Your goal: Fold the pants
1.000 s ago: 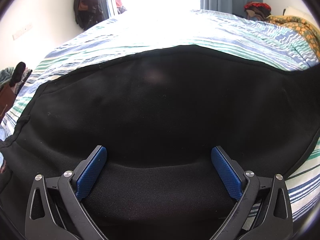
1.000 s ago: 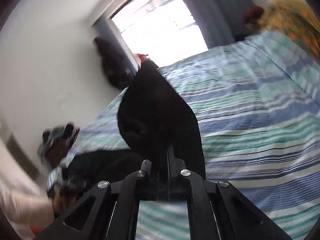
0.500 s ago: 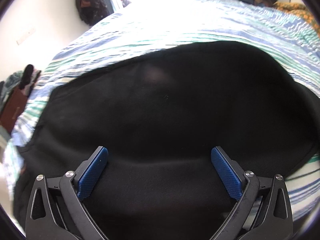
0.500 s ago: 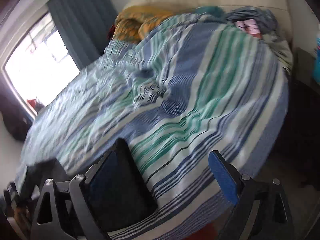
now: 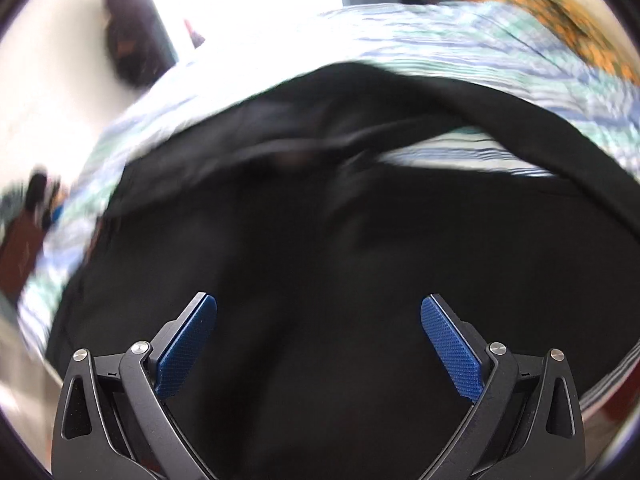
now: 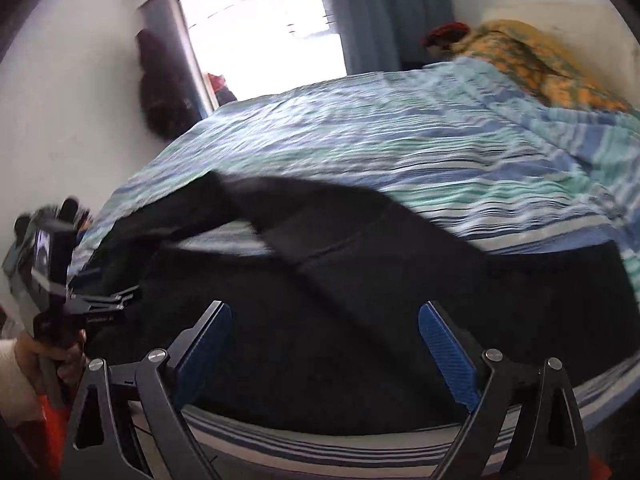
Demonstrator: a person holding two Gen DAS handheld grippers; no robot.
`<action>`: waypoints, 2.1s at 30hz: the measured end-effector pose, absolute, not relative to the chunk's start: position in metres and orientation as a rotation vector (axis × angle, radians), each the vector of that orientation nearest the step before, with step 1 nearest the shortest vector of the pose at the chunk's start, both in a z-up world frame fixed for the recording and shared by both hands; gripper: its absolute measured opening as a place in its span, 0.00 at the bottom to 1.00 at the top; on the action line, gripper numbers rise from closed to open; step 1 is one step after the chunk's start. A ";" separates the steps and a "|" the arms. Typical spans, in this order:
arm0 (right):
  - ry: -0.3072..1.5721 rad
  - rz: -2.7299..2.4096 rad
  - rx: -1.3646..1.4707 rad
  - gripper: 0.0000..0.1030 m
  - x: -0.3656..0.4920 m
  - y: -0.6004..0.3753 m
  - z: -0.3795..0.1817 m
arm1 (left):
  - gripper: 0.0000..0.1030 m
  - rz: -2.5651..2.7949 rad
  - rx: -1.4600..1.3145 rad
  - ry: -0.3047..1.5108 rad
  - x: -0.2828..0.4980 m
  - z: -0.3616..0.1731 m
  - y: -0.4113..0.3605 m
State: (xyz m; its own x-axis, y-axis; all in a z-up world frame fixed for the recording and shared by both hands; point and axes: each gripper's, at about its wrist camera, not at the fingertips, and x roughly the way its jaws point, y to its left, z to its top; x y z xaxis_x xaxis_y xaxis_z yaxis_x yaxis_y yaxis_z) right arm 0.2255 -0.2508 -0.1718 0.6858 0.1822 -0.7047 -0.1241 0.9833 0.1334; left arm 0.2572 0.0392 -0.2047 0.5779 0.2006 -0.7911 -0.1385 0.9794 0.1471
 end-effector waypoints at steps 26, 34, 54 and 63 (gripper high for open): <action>0.920 0.199 -0.228 1.00 0.204 -0.199 -0.257 | 1.00 0.242 -0.026 0.913 0.236 -0.239 0.095; 0.923 0.202 -0.228 1.00 0.199 -0.202 -0.244 | 0.99 0.268 -0.021 0.918 0.223 -0.228 0.086; 1.011 0.218 0.102 1.00 0.199 -0.241 -0.244 | 1.00 0.250 -0.018 0.941 0.218 -0.231 0.094; 0.956 0.329 0.154 1.00 0.179 -0.233 -0.216 | 1.00 0.248 -0.019 0.949 0.219 -0.232 0.094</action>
State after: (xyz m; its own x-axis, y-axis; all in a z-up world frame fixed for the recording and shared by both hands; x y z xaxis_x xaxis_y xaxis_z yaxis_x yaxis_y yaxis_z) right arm 0.1791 -0.2333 -0.2156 0.5319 0.3418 -0.7747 -0.2069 0.9396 0.2726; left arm 0.2194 0.0936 -0.2318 0.5562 0.2017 -0.8062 -0.2186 0.9715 0.0922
